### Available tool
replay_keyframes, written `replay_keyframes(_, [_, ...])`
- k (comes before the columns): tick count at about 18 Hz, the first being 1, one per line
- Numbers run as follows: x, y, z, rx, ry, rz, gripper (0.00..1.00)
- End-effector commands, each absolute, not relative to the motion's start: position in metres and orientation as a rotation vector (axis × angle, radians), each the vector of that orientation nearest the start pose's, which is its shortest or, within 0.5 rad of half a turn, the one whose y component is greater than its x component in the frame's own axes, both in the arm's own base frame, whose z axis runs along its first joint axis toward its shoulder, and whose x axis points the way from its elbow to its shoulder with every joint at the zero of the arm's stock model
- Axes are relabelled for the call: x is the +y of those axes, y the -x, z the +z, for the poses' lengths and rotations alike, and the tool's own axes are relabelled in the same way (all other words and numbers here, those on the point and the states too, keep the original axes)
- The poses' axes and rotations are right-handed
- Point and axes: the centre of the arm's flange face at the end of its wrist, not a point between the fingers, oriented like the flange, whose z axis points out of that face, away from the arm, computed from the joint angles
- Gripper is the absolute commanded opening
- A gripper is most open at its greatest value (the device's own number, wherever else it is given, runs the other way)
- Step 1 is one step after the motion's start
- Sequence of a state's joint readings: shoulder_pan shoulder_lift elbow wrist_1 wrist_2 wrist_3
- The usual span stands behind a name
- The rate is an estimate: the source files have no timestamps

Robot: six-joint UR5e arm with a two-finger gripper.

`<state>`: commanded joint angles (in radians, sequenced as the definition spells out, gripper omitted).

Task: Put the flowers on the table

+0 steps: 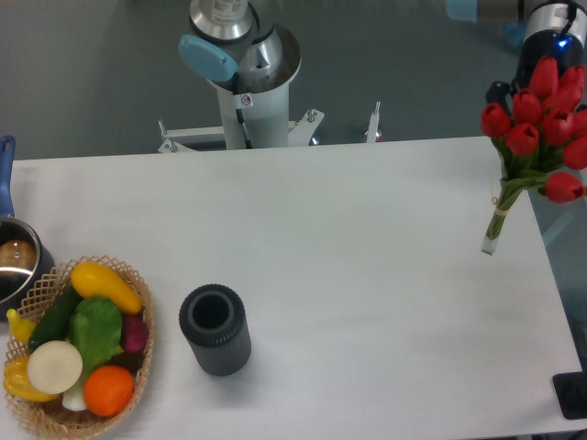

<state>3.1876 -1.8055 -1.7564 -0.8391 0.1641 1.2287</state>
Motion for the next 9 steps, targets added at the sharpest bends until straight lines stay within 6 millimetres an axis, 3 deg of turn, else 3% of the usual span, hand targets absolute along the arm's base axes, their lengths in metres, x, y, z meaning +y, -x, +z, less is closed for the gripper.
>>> replay_keyframes(9, [0.211,0.559,0.442,-0.174,1.803,0.037,0.34])
